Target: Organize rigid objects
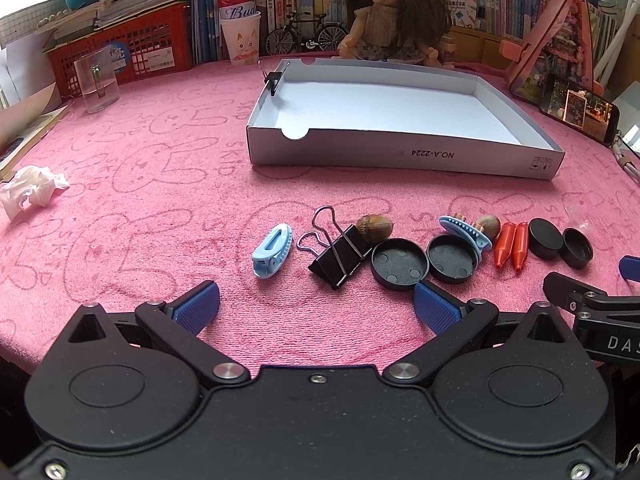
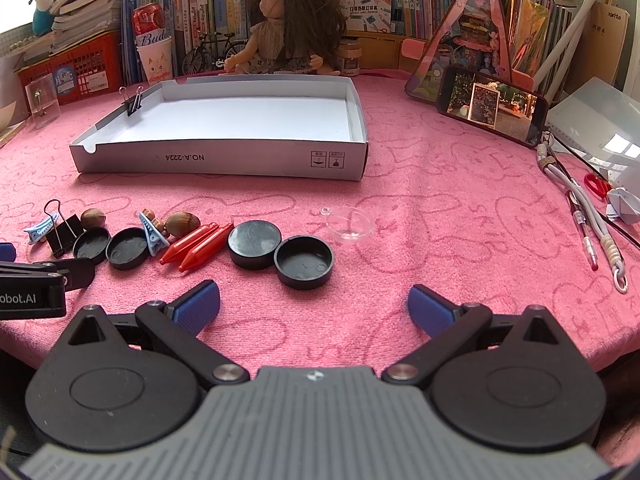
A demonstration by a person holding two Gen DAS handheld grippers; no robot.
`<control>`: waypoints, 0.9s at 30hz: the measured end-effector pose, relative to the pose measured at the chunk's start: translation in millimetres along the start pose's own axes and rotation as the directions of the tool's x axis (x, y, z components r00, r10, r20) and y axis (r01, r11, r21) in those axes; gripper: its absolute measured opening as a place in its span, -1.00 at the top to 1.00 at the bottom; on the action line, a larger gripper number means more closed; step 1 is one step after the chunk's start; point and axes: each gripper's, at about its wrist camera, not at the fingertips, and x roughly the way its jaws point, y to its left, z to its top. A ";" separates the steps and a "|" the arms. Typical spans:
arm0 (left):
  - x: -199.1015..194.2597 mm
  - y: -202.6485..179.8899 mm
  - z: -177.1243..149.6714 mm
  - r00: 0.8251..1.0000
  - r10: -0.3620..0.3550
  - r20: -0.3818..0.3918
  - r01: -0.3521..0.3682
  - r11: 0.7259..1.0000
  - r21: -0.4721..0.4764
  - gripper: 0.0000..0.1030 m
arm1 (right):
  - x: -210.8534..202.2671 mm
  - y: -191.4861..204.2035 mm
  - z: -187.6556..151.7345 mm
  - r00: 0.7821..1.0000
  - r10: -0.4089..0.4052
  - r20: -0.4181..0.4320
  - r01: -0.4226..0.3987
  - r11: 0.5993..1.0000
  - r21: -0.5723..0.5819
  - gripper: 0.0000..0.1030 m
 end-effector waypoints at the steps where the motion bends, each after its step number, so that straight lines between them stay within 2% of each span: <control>1: 0.3 0.4 -0.1 1.000 -0.002 0.000 0.002 1.000 0.001 -1.00 | -0.6 0.3 -0.8 1.000 0.001 0.006 -0.001 1.000 0.000 -1.00; 5: 0.2 1.4 -2.7 1.000 -0.007 0.013 0.007 1.000 0.005 -1.00 | -2.6 0.0 -7.4 0.999 0.008 0.045 -0.008 1.000 -0.001 -1.00; 9: -2.2 1.7 -8.5 0.999 -0.012 0.042 0.012 1.000 0.010 -1.00 | -1.9 0.2 -7.6 0.999 0.003 0.048 -0.003 1.000 0.005 -1.00; 16: -4.1 1.8 -9.0 0.999 -0.008 0.037 0.008 1.000 0.010 -0.99 | -4.5 -0.8 -10.8 0.996 -0.003 0.092 0.001 1.000 0.014 -1.00; 20: -9.7 5.1 -7.3 0.997 0.006 0.071 -0.008 1.000 0.029 -0.73 | -9.1 -4.6 -8.9 0.991 -0.007 0.137 0.004 1.000 0.022 -0.99; 23: -17.1 9.2 -5.2 0.991 0.025 0.130 -0.032 0.998 0.048 -0.56 | -11.9 -6.1 -7.8 0.987 -0.026 0.160 0.025 1.000 0.013 -0.83; 27: -29.9 12.8 -2.2 0.977 0.008 0.214 -0.026 0.996 0.084 -0.39 | -11.6 -10.0 -8.6 0.987 -0.014 0.161 0.010 1.000 0.024 -0.63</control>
